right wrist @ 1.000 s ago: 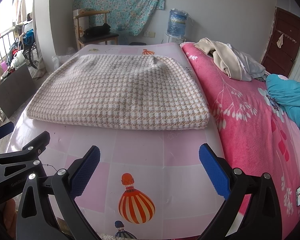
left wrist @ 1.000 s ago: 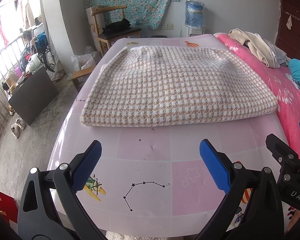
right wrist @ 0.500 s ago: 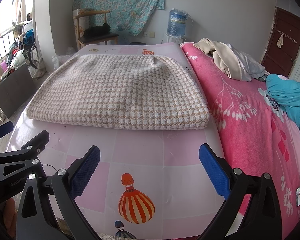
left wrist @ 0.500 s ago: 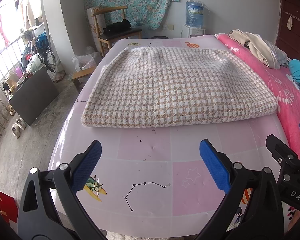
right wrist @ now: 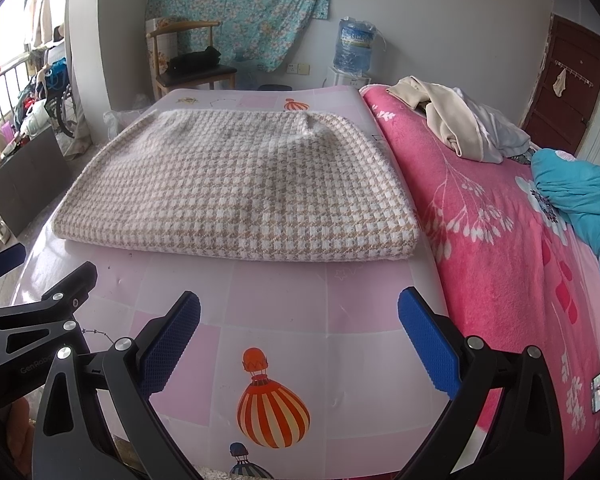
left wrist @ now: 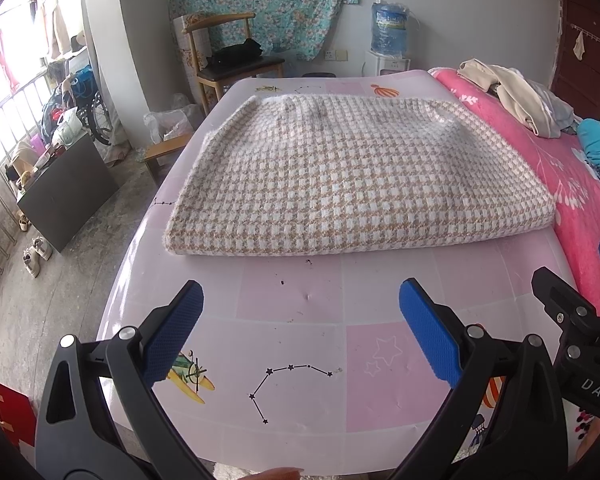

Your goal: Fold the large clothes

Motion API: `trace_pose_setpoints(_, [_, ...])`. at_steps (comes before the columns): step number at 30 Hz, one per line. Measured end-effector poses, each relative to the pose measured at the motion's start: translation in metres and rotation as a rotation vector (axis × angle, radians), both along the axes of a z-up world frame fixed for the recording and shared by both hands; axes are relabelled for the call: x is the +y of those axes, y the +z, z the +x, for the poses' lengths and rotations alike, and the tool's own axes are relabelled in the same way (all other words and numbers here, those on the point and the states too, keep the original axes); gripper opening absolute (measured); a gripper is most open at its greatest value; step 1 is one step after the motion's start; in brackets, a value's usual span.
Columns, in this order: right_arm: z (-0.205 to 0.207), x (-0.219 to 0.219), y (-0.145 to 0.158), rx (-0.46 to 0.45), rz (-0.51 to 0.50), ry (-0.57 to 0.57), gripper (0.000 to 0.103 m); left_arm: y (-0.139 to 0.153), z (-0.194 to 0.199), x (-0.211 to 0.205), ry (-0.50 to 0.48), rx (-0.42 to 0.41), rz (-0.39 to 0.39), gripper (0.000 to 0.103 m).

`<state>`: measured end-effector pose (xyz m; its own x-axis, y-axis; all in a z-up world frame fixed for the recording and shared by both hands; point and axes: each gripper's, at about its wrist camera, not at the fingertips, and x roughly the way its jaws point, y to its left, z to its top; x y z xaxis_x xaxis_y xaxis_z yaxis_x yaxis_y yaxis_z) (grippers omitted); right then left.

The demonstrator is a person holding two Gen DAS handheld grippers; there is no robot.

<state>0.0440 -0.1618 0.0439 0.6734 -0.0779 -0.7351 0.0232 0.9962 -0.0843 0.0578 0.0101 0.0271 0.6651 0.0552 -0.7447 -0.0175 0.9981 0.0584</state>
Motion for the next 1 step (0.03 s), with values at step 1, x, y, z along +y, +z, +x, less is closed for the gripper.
trace_pose_setpoints(1, [0.0003,0.0000,0.0002,0.000,-0.001,0.000,0.097,0.0000,-0.0001,-0.0001,0.000,0.000,0.000,0.095])
